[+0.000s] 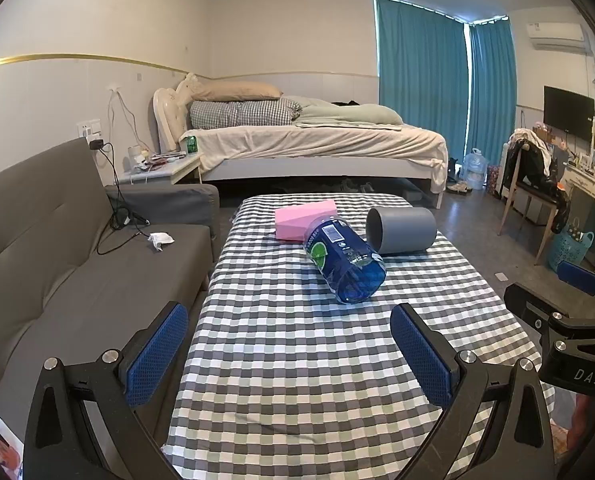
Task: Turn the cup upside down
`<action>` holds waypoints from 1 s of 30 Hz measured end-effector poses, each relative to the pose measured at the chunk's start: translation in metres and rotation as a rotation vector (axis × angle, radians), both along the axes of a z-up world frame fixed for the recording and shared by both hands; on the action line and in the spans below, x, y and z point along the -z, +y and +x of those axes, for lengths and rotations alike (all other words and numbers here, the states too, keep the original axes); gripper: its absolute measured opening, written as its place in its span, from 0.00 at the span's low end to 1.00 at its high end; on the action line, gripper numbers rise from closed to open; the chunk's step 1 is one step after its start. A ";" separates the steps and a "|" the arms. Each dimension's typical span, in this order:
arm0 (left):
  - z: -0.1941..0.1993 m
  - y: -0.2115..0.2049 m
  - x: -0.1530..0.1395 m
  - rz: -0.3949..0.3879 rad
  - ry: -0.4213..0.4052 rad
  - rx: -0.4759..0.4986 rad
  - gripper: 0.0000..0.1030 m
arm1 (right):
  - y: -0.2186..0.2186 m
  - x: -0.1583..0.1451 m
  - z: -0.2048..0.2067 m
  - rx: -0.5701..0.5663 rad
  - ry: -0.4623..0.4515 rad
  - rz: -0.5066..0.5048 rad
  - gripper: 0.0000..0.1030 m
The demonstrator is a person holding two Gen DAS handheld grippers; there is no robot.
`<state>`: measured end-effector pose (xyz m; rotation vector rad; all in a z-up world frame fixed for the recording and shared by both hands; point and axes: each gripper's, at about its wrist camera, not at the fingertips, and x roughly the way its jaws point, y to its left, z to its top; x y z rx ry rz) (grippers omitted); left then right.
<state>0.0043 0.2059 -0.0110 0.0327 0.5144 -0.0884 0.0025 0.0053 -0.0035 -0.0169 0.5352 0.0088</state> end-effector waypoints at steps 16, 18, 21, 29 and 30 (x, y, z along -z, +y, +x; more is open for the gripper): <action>0.000 0.000 0.001 0.001 0.000 -0.001 1.00 | -0.002 0.002 -0.002 0.000 0.002 0.006 1.00; 0.000 0.000 0.000 -0.002 -0.001 0.002 1.00 | -0.003 0.002 -0.002 -0.001 0.001 0.006 1.00; 0.000 -0.001 -0.001 -0.001 -0.003 0.003 1.00 | -0.003 0.002 -0.002 -0.001 0.002 0.006 1.00; -0.001 -0.002 -0.001 0.000 -0.005 0.004 1.00 | -0.004 0.002 -0.003 -0.001 0.006 0.006 1.00; -0.001 -0.002 -0.002 0.000 -0.005 0.004 1.00 | -0.004 0.002 -0.003 -0.001 0.007 0.005 1.00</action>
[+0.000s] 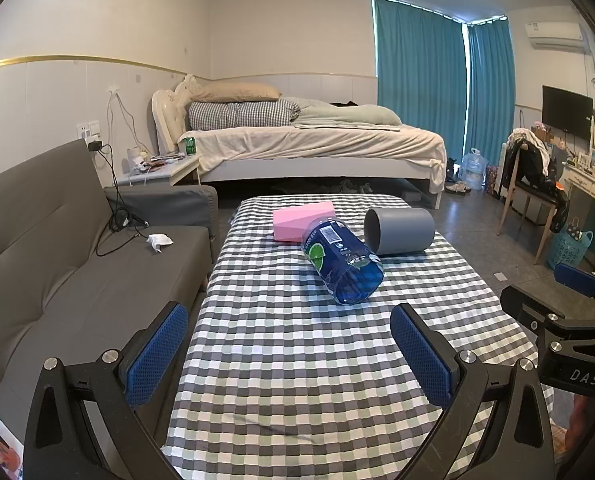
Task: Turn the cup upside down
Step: 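Move the right tool to the grey cup and close around it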
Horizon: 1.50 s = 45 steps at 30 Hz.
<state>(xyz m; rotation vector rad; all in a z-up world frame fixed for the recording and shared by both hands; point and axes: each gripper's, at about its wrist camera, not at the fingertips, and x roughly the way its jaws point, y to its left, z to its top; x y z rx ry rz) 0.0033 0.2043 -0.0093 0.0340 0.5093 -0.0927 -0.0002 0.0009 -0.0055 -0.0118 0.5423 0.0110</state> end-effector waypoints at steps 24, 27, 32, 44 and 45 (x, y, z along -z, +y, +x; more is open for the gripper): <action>0.000 0.001 -0.001 0.001 0.002 -0.004 1.00 | 0.000 0.003 0.002 0.004 0.012 -0.007 1.00; -0.001 0.002 -0.002 -0.003 -0.002 -0.006 1.00 | 0.002 0.003 0.005 0.003 0.016 -0.008 1.00; 0.000 0.002 -0.001 0.001 0.002 -0.007 1.00 | 0.005 0.004 0.008 -0.001 0.029 -0.014 1.00; 0.025 -0.001 0.001 0.018 0.097 -0.013 1.00 | -0.003 -0.011 0.029 -0.088 -0.001 -0.035 1.00; 0.034 -0.001 0.000 0.010 0.122 -0.019 1.00 | -0.006 -0.015 0.037 -0.097 -0.002 -0.060 1.00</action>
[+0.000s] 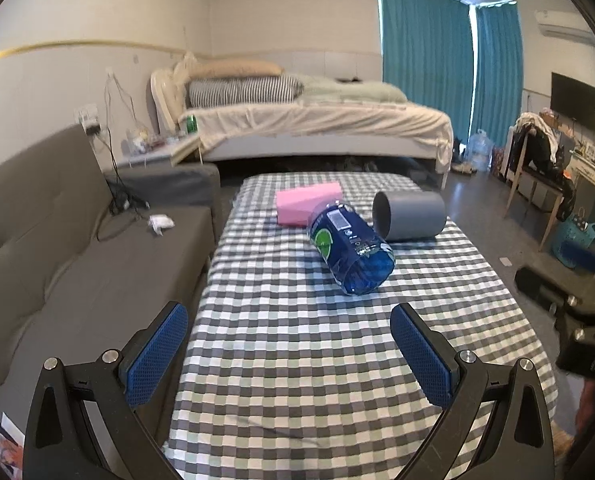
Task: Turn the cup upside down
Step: 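Move the right tool to the grey cup and close around it, then lift the grey cup with the right tool toward the left tool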
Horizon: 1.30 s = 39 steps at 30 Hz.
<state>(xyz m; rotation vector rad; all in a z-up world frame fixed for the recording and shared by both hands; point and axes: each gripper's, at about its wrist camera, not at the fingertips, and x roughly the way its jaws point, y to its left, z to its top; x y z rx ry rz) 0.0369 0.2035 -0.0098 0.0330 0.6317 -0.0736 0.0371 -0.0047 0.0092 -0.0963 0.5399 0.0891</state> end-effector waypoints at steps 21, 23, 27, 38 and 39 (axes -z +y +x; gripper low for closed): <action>0.144 0.011 0.005 0.008 0.188 -0.224 1.00 | 0.016 0.050 0.230 -0.637 0.323 -0.585 1.00; 0.154 0.012 0.009 -0.012 0.200 -0.212 1.00 | 0.022 0.062 0.241 -0.669 0.370 -0.619 1.00; 0.164 0.017 0.016 -0.030 0.216 -0.204 1.00 | 0.034 0.078 0.258 -0.710 0.421 -0.656 0.97; 0.150 0.023 0.023 -0.066 0.237 -0.165 1.00 | 0.034 0.068 0.256 -0.497 0.584 -0.536 0.78; 0.146 0.023 0.022 -0.071 0.235 -0.163 1.00 | 0.033 0.064 0.250 -0.473 0.597 -0.514 0.77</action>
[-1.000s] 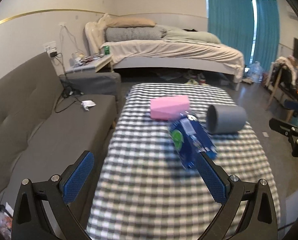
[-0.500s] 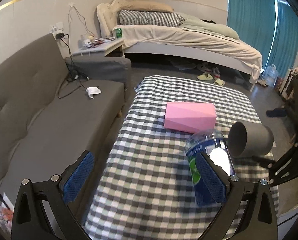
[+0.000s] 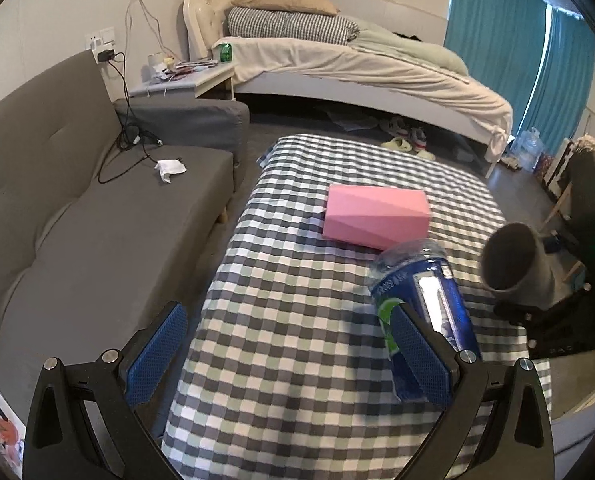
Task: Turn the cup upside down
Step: 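Lift the grey cup with the right tool toward the left tool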
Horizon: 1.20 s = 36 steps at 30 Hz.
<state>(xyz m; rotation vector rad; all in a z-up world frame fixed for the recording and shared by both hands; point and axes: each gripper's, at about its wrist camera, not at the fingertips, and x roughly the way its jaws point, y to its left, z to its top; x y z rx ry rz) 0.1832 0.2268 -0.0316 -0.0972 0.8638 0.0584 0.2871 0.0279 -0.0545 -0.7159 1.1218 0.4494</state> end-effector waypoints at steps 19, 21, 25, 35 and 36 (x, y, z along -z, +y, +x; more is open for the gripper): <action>-0.099 0.035 -0.022 -0.127 -0.114 0.049 1.00 | 0.049 -0.018 -0.201 0.336 0.315 0.302 0.73; -0.109 0.039 -0.019 -0.095 -0.114 0.029 1.00 | 0.053 -0.009 -0.199 0.378 0.315 0.330 0.73; -0.122 0.045 -0.012 -0.088 -0.093 0.007 1.00 | 0.048 -0.003 -0.180 0.496 0.243 0.400 0.72; -0.131 0.032 -0.001 -0.055 -0.044 -0.003 1.00 | 0.012 0.013 -0.176 0.712 0.054 0.589 0.73; -0.132 0.028 -0.001 -0.048 -0.041 -0.001 1.00 | 0.012 0.009 -0.182 0.695 0.025 0.587 0.77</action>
